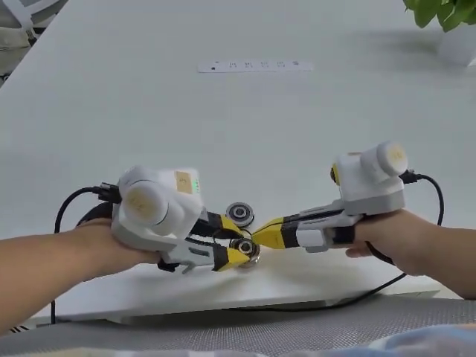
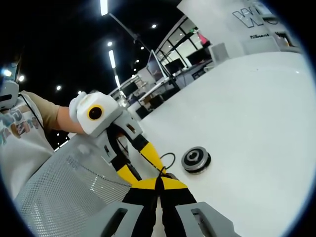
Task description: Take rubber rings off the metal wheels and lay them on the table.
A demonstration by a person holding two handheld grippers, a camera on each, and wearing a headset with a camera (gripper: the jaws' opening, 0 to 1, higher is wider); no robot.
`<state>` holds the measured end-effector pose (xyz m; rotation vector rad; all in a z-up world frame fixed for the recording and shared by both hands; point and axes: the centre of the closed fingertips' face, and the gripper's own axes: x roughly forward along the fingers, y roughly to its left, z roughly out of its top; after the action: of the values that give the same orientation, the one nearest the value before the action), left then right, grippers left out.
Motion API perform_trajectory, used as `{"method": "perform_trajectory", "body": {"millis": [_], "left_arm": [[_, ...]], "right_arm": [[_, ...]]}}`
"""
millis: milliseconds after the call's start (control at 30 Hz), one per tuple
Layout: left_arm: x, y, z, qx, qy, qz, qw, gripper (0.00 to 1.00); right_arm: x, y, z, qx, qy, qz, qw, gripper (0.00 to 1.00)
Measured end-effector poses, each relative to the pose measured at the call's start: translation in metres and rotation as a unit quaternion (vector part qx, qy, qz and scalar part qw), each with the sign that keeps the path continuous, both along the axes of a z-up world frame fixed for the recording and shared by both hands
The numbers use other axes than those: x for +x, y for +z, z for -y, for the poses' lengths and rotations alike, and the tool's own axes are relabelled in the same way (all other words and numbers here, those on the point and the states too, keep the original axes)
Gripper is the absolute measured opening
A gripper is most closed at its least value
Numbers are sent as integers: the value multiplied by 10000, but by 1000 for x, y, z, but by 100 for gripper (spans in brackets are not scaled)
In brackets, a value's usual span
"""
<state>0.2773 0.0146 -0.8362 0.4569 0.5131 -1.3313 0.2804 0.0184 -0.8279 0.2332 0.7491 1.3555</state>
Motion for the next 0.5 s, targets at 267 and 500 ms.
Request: {"method": "perform_trajectory", "body": {"millis": [267, 500], "left_arm": [[3, 22, -9, -327, 171, 8, 9993, 26], [5, 35, -24, -481, 382, 58, 9981, 33]], "right_arm": [[-1, 3, 0, 59, 52, -8, 10000, 0], [-3, 7, -3, 76, 125, 2, 9999, 0]]}}
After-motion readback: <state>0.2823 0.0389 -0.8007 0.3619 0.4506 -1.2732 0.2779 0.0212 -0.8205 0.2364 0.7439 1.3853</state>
